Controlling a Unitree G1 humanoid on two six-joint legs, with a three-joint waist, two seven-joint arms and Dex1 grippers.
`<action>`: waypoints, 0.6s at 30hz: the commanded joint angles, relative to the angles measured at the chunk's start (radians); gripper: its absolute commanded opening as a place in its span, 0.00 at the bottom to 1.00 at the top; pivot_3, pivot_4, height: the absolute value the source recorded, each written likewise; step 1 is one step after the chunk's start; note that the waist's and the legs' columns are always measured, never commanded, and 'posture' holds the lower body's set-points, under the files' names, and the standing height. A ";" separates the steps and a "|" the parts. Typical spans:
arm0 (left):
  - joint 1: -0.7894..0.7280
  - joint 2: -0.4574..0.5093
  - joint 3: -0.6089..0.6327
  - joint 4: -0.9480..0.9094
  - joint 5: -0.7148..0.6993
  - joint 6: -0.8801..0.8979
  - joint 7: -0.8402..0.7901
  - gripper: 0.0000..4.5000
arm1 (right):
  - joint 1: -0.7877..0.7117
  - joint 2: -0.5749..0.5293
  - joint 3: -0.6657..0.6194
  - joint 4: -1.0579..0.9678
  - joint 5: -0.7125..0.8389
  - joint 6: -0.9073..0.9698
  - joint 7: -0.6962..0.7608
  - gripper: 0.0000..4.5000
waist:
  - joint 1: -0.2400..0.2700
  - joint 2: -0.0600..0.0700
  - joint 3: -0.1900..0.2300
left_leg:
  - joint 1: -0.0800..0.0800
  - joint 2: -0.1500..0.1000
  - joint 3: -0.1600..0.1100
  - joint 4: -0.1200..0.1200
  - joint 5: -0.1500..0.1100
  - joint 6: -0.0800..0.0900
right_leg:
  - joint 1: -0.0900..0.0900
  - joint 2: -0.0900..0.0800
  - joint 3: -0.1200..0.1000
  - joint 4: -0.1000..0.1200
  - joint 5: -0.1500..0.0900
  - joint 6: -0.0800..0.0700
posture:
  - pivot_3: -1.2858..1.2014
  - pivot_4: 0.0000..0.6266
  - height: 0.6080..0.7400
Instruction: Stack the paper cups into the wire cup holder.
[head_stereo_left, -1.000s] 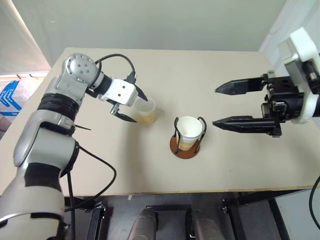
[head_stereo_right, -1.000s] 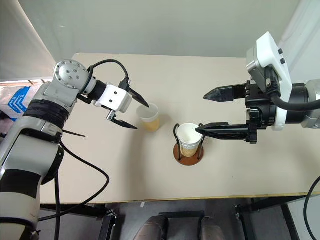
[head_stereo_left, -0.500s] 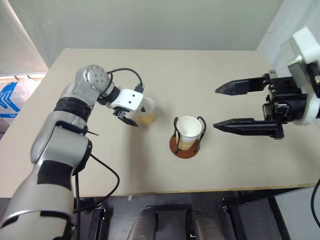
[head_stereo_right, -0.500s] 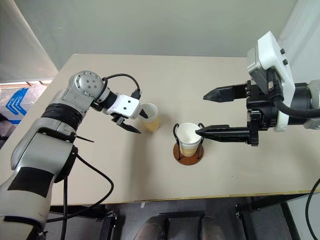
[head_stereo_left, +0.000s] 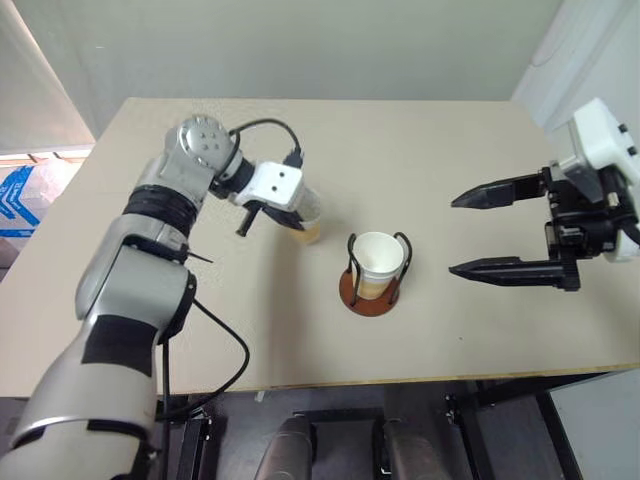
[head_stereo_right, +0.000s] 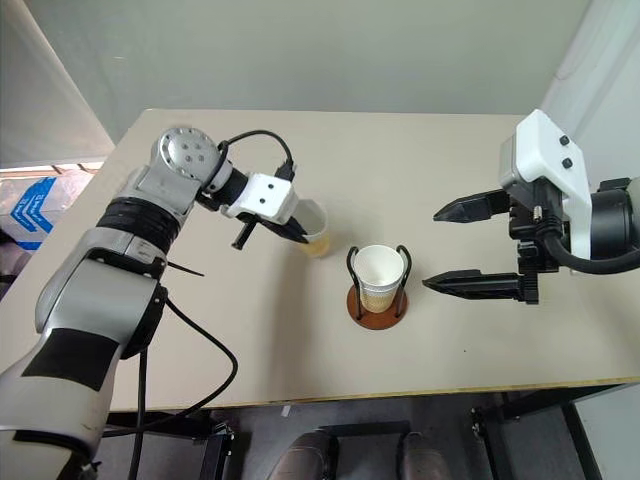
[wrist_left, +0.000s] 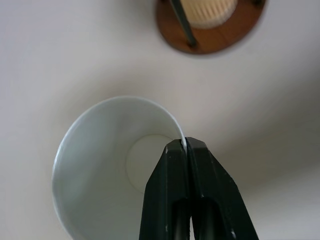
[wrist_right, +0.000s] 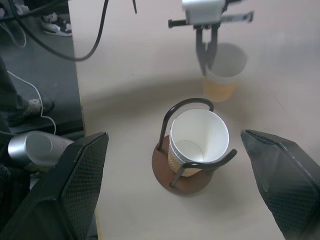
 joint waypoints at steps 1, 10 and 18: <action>-0.059 0.054 -0.057 -0.156 -0.179 0.117 -0.036 0.00 | -0.004 -0.020 -0.040 0.014 -0.029 -0.044 0.037 1.00 | -0.002 0.000 0.000 | 0.000 -0.003 0.003 -0.001 0.000 0.001 | 0.000 0.002 -0.002 0.001 0.000 0.000 | 0.52 0.24 1.00; -0.153 0.152 -0.182 -0.514 -0.586 0.496 -0.036 0.00 | -0.037 -0.094 -0.099 0.082 0.003 -0.001 0.086 1.00 | 0.003 0.001 0.000 | -0.002 -0.005 0.004 -0.001 0.000 0.002 | -0.001 0.000 -0.003 -0.001 -0.001 0.002 | 0.52 0.24 1.00; -0.167 0.175 -0.321 -0.639 -0.732 0.548 -0.036 0.00 | -0.035 -0.128 -0.151 0.078 0.054 0.053 0.068 1.00 | -0.001 0.004 0.002 | 0.001 -0.006 0.004 0.000 0.000 0.003 | 0.003 -0.006 0.001 0.000 -0.003 0.005 | 0.52 0.24 1.00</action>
